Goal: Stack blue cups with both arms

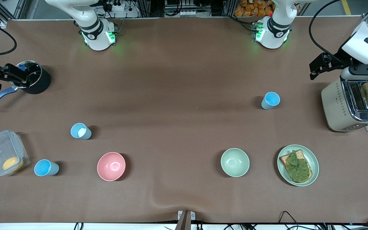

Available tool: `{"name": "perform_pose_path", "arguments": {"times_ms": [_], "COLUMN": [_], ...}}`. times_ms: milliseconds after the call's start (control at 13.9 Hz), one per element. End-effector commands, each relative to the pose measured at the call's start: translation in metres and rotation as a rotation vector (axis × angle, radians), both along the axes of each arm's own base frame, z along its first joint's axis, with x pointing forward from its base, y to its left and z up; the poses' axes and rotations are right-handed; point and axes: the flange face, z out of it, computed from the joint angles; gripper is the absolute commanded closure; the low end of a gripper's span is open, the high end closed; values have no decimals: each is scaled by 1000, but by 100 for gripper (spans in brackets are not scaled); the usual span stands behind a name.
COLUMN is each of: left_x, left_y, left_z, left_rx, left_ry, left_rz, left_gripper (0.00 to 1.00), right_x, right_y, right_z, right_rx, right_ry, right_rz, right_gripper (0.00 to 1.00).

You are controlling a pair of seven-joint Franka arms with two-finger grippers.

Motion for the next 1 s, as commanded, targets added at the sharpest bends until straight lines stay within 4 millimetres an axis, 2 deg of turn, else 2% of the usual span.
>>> {"name": "perform_pose_path", "arguments": {"times_ms": [0, 932], "left_x": [0, 1], "left_y": [0, 2], "left_z": [5, 4], "left_rx": [6, 6], "left_ry": [5, 8], "left_rz": [13, 16], "left_gripper": [0, 0], "right_x": [-6, -5], "right_y": [2, 2], "right_z": [2, -9], "right_rx": [-32, 47], "right_ry": [-6, 27], "right_rz": [-1, 13], "right_gripper": [0, 0]}}
